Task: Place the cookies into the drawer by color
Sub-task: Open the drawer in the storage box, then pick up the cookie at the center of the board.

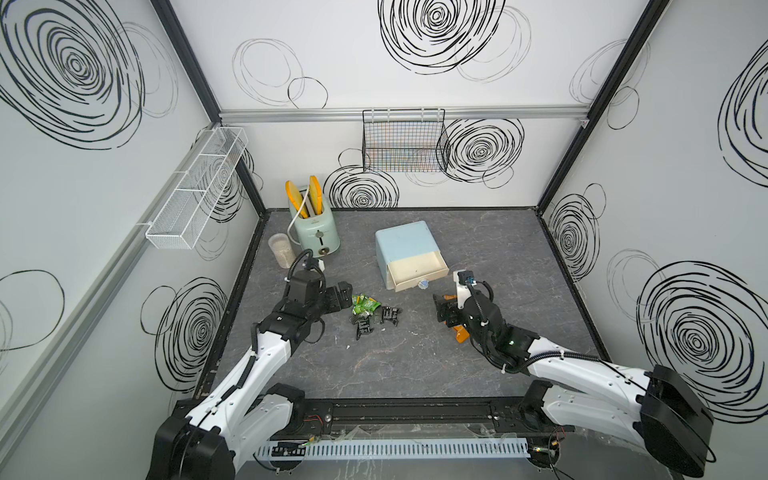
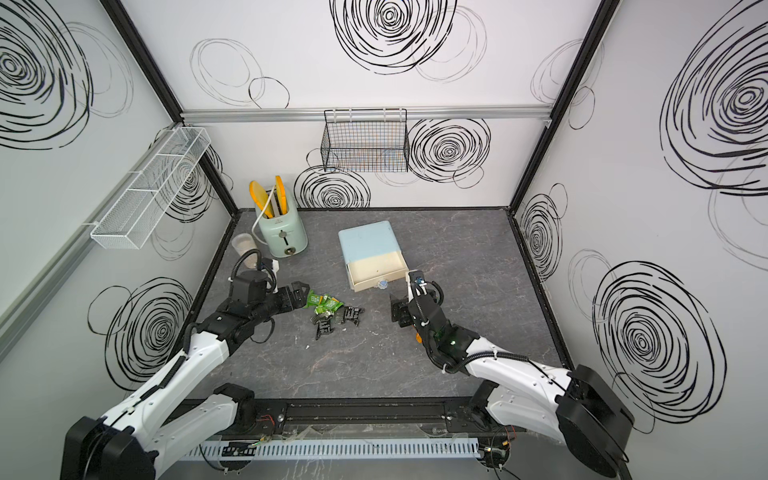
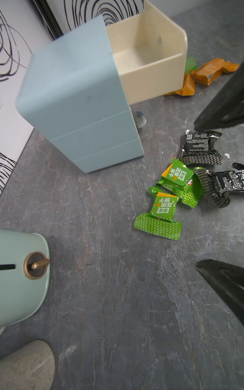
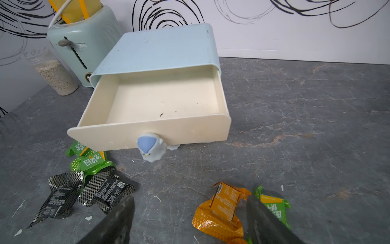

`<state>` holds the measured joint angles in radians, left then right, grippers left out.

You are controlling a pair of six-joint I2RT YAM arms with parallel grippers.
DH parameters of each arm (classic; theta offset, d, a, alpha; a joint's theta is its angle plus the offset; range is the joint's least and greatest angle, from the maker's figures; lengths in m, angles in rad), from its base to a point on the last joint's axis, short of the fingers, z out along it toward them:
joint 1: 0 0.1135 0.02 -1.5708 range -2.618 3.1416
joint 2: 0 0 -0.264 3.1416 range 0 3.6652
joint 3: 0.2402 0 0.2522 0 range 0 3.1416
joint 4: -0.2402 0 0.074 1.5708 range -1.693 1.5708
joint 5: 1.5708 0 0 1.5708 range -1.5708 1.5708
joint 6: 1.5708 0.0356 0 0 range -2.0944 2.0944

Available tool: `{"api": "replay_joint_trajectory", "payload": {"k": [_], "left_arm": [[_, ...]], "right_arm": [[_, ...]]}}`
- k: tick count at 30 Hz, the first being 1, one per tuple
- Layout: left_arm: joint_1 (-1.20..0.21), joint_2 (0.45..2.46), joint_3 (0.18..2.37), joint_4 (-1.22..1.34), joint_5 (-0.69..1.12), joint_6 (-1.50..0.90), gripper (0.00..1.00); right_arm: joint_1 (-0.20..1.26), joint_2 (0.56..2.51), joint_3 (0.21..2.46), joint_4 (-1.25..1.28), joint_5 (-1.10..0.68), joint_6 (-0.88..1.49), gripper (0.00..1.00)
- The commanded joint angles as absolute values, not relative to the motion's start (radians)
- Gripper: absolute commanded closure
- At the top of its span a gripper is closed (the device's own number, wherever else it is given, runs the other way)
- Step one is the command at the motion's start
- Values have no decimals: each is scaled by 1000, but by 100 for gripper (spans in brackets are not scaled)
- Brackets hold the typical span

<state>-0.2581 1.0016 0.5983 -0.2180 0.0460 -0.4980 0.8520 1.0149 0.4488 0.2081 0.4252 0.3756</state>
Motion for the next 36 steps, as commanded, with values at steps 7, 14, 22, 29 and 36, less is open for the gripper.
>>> {"api": "replay_joint_trajectory", "payload": {"k": [7, 14, 22, 29, 36], "left_arm": [[-313, 1223, 617, -87, -26, -442, 9], [-345, 1399, 727, -135, -86, -324, 16], [-394, 1538, 845, -202, -154, -251, 20], [-399, 1630, 896, -245, -177, -238, 26], [-399, 1658, 894, -252, -174, -235, 25]], "right_arm": [[652, 807, 365, 96, 223, 416, 14], [540, 752, 344, 59, 119, 396, 14], [516, 749, 332, 63, 102, 396, 13], [503, 733, 326, 52, 106, 400, 13], [494, 727, 317, 51, 106, 405, 13]]}}
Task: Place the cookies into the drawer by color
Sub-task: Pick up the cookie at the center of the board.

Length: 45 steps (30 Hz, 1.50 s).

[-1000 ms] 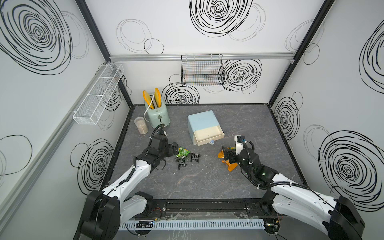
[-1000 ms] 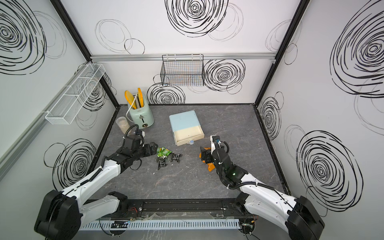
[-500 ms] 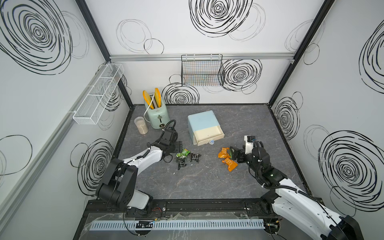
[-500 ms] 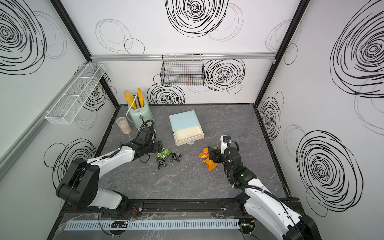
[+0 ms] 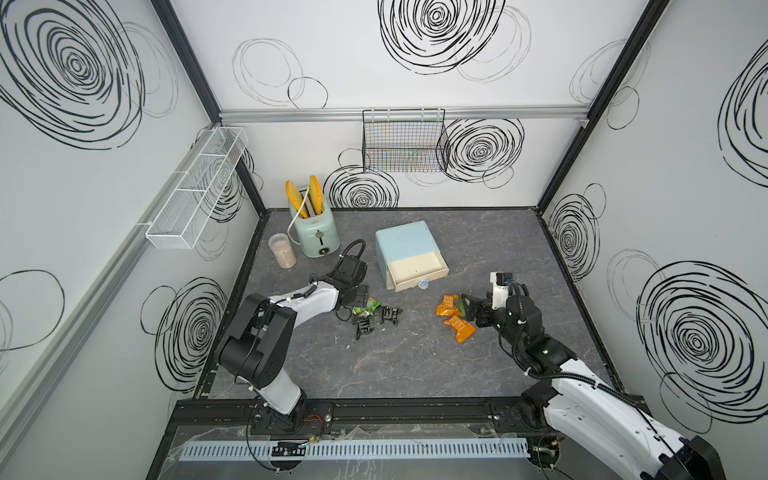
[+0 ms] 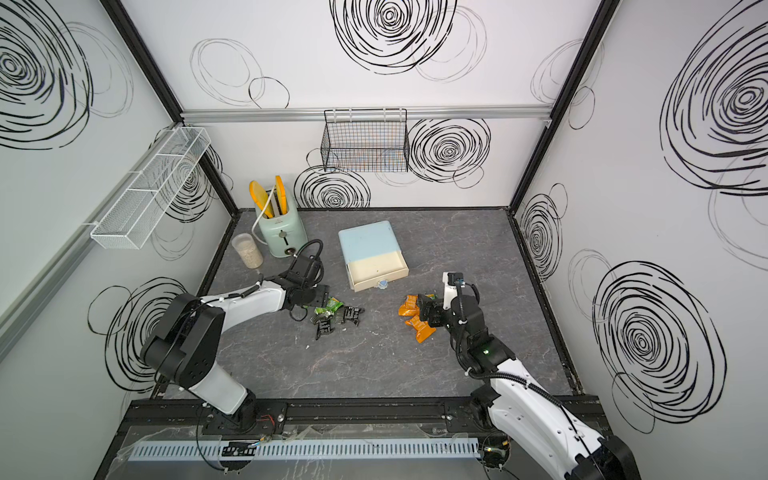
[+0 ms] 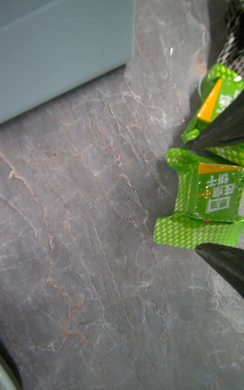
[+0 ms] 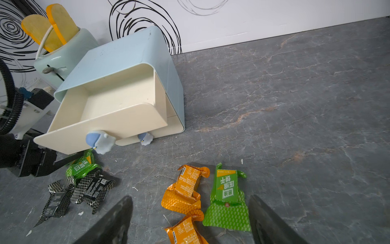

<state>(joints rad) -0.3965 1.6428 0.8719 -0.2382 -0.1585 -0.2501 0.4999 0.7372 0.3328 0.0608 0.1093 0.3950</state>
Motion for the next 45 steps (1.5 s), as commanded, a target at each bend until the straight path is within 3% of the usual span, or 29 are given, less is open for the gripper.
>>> {"api": "replay_joint_trajectory", "payload": {"k": [1, 8, 17, 23, 30, 45], "left_arm": [[-399, 1661, 894, -250, -169, -235, 25], [-395, 1700, 908, -264, -153, -228, 33], [-384, 1710, 908, -265, -149, -236, 35], [-376, 1708, 893, -258, -153, -250, 43], [-349, 1647, 852, -222, -159, -299, 54], [-349, 1433, 821, -254, -188, -470, 58]], "right_arm": [[493, 727, 315, 48, 107, 406, 13], [491, 723, 307, 47, 113, 414, 13], [491, 721, 295, 50, 117, 419, 13], [491, 721, 291, 50, 118, 419, 13], [490, 716, 291, 46, 124, 417, 13], [488, 694, 286, 36, 136, 416, 13]]}}
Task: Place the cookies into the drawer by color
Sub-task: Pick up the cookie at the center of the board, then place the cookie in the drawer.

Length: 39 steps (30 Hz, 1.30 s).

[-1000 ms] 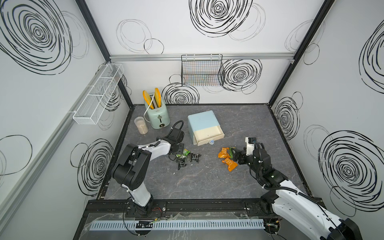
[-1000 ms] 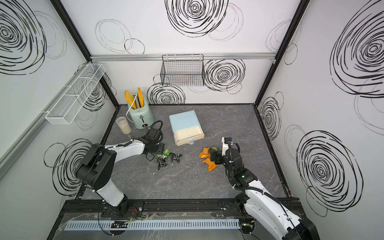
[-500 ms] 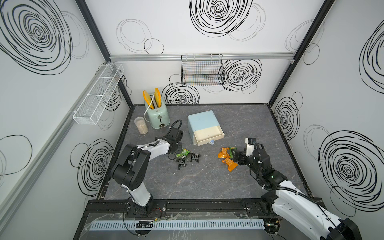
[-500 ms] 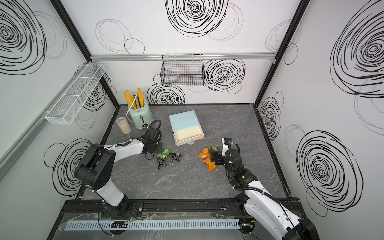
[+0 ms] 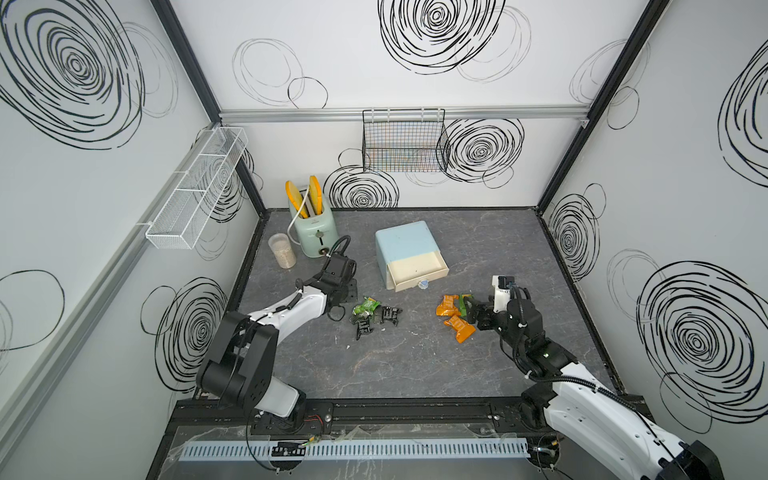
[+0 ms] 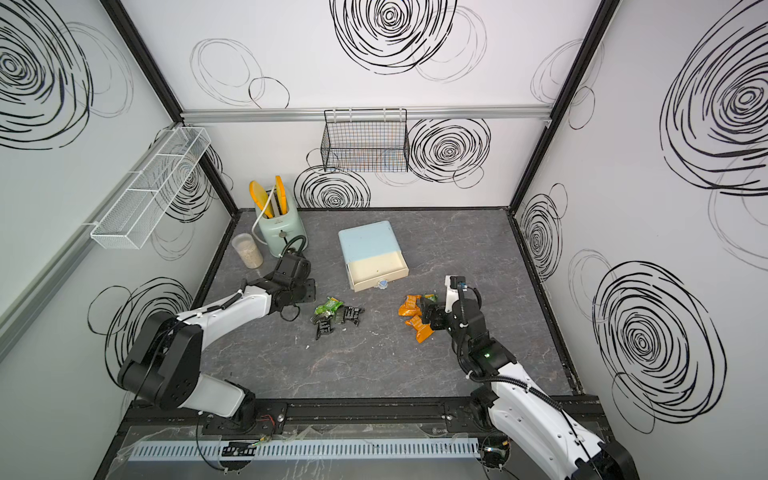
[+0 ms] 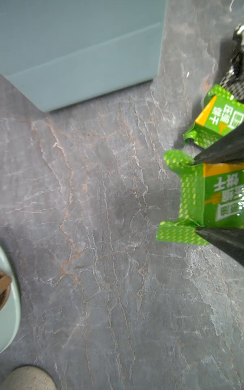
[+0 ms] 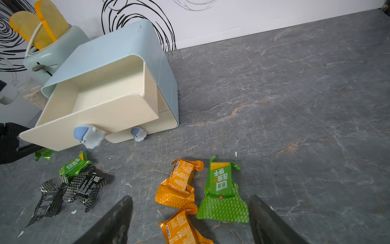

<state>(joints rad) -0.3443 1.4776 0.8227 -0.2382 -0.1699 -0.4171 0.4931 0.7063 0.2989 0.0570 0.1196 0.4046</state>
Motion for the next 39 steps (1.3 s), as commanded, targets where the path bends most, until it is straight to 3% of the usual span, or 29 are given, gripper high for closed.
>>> {"api": "replay_joint_trajectory", "payload": {"k": [1, 14, 26, 39], "left_arm": [[-351, 1416, 830, -271, -196, -475, 58], [-491, 1300, 1014, -449, -206, -506, 60], [-643, 1356, 1208, -581, -222, -553, 60], [-742, 1505, 1312, -503, -159, -677, 60]], "right_arm": [[487, 695, 286, 37, 136, 417, 13], [487, 686, 286, 36, 132, 423, 13], [486, 684, 292, 52, 117, 433, 13], [486, 654, 292, 35, 113, 438, 13]]}}
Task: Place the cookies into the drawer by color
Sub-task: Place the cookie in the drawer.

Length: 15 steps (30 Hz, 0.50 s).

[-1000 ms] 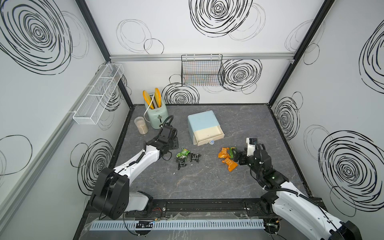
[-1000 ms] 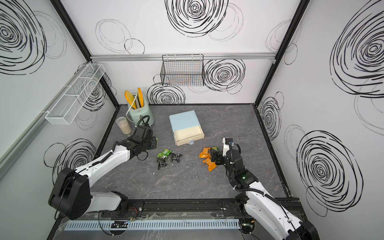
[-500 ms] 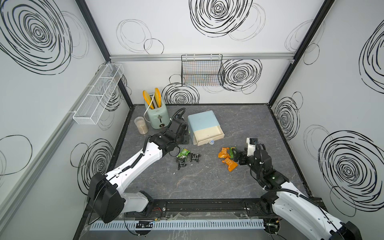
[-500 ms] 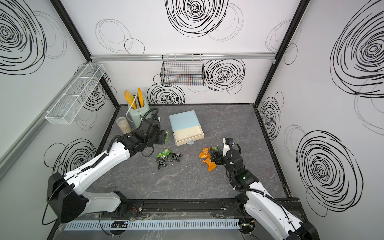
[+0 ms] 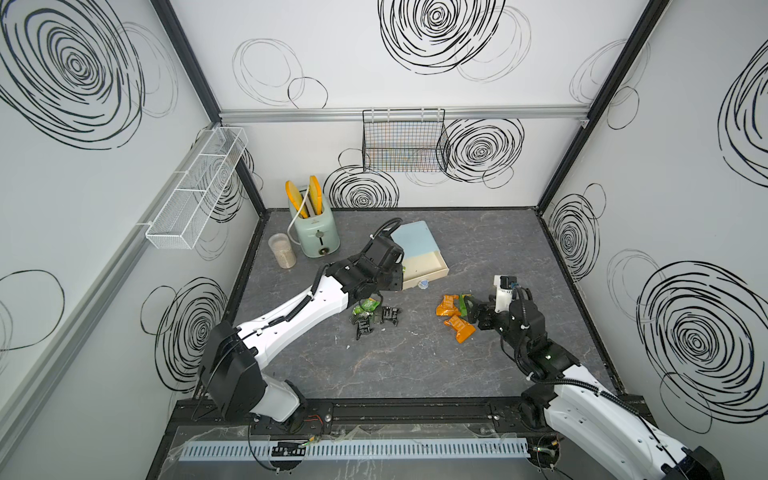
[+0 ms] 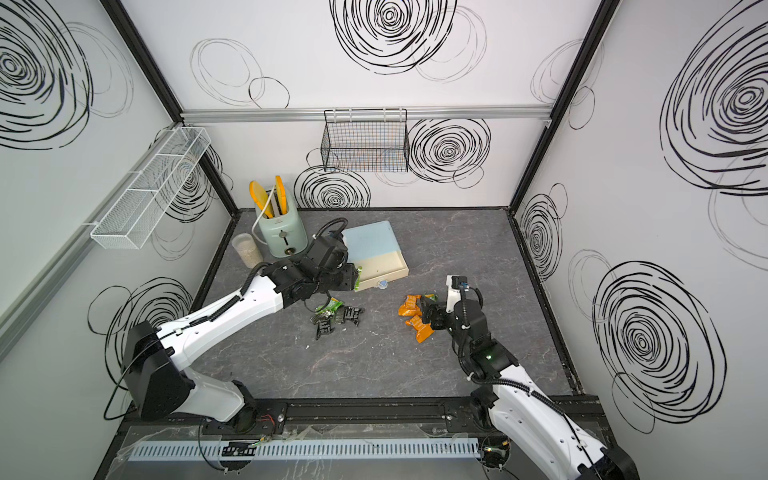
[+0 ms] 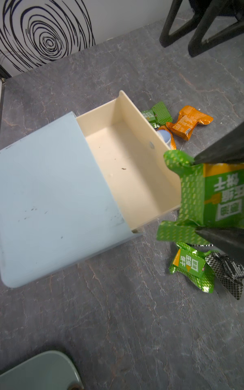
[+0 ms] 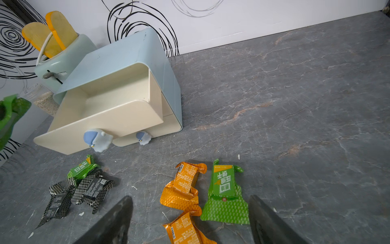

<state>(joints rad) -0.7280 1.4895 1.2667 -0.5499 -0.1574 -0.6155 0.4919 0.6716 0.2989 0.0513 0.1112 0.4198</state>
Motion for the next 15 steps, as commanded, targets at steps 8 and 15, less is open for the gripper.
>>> {"api": "replay_joint_trajectory", "payload": {"k": [8, 15], "left_arm": [[-749, 1573, 1372, -509, -182, -705, 59], [-748, 1632, 1414, -501, -175, -711, 59]], "right_arm": [[486, 630, 291, 28, 110, 437, 13], [484, 623, 290, 16, 112, 433, 13]]}}
